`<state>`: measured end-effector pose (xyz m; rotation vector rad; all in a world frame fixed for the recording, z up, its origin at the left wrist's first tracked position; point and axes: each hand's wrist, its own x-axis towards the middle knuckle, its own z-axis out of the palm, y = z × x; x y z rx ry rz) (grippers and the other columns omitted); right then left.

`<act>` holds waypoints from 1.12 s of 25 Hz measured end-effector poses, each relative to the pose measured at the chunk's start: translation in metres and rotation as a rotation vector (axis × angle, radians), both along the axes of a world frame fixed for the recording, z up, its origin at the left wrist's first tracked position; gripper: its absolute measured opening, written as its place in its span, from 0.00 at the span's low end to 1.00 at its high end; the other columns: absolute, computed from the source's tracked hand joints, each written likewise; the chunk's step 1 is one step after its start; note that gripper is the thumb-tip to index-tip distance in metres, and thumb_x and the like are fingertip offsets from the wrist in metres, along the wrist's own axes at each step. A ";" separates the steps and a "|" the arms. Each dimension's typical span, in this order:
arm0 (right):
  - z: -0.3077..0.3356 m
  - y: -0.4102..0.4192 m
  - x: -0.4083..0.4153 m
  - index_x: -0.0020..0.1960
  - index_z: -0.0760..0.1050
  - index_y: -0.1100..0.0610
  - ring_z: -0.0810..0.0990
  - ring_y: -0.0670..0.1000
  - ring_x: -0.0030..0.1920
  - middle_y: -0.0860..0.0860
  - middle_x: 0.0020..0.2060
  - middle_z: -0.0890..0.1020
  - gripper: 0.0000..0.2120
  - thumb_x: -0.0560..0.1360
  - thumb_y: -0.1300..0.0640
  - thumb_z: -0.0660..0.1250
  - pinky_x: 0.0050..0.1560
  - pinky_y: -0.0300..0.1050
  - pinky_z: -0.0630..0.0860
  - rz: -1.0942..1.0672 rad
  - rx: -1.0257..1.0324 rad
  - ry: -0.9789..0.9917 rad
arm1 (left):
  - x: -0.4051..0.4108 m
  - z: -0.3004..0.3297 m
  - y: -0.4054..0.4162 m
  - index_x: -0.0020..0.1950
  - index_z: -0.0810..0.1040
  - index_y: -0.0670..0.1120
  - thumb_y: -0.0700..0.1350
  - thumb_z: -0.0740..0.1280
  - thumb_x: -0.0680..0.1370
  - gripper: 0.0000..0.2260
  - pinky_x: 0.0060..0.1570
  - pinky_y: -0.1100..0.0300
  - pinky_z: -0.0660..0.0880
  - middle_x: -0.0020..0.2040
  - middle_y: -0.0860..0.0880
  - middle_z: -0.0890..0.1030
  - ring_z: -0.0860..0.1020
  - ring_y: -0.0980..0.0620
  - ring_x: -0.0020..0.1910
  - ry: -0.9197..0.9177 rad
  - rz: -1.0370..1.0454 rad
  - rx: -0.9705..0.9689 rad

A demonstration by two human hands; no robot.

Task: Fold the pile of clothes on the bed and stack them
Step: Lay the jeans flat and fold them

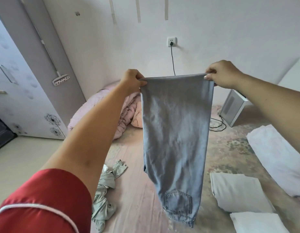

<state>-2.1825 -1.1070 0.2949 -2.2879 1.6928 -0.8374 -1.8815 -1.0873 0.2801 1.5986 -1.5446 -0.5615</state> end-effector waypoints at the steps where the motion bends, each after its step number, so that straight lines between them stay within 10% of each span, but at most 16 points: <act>1: -0.003 -0.010 0.004 0.50 0.78 0.66 0.80 0.62 0.48 0.63 0.48 0.80 0.06 0.76 0.63 0.67 0.53 0.53 0.77 -0.002 -0.017 0.007 | 0.002 -0.003 -0.009 0.37 0.71 0.46 0.33 0.68 0.75 0.12 0.48 0.45 0.79 0.37 0.48 0.73 0.76 0.46 0.46 -0.020 0.022 -0.009; 14: 0.000 -0.024 0.012 0.53 0.79 0.62 0.75 0.56 0.49 0.59 0.49 0.81 0.08 0.75 0.60 0.67 0.48 0.46 0.68 0.016 -0.219 -0.050 | 0.026 0.014 -0.034 0.36 0.72 0.48 0.31 0.70 0.73 0.14 0.53 0.43 0.77 0.37 0.49 0.74 0.75 0.46 0.45 -0.006 0.016 -0.119; 19: -0.124 0.040 0.003 0.52 0.80 0.61 0.77 0.58 0.48 0.56 0.44 0.81 0.07 0.74 0.61 0.69 0.46 0.48 0.69 0.044 0.031 -0.061 | 0.023 -0.109 0.041 0.47 0.80 0.35 0.33 0.73 0.71 0.07 0.37 0.73 0.72 0.37 0.48 0.76 0.73 0.55 0.36 -0.131 -0.032 0.032; 28: -0.397 0.251 -0.025 0.59 0.78 0.57 0.80 0.57 0.52 0.51 0.55 0.81 0.11 0.76 0.58 0.67 0.48 0.48 0.73 0.225 0.500 0.212 | -0.002 -0.395 0.275 0.34 0.73 0.51 0.33 0.74 0.69 0.15 0.34 0.71 0.66 0.34 0.53 0.74 0.71 0.53 0.37 -0.081 -0.072 0.568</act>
